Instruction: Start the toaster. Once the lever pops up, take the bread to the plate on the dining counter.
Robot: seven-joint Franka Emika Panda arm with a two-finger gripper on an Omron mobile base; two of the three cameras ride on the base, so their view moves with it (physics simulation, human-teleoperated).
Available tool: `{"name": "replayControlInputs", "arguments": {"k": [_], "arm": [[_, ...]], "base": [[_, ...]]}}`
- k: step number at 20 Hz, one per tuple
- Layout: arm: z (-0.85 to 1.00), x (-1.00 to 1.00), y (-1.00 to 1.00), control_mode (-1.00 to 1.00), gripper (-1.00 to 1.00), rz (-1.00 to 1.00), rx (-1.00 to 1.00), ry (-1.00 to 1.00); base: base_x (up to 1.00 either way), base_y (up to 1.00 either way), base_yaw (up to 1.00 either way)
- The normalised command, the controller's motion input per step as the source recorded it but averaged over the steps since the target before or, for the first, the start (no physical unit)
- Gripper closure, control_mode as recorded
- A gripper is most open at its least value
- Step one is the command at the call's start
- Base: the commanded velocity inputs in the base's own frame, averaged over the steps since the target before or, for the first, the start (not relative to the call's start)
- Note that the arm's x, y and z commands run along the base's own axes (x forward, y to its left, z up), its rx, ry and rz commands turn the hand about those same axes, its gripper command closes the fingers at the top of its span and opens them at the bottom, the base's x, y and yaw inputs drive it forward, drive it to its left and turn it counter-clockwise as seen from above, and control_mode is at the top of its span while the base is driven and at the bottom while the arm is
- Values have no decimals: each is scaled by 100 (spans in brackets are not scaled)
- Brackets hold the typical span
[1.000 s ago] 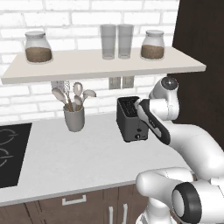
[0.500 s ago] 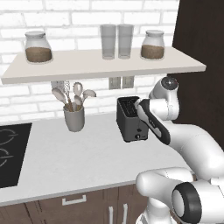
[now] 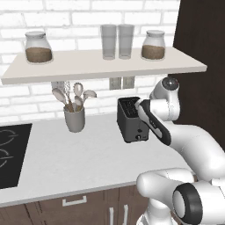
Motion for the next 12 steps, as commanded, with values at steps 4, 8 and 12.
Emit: {"name": "replayControlInputs", "arguments": {"k": [4,8,12], "arm": [[0,0,0,-100,-100,0,0,0],[0,0,0,-100,-100,0,0,0],[0,0,0,-100,-100,0,0,0]], "base": [[0,0,0],[0,0,0],[0,0,0]]}}
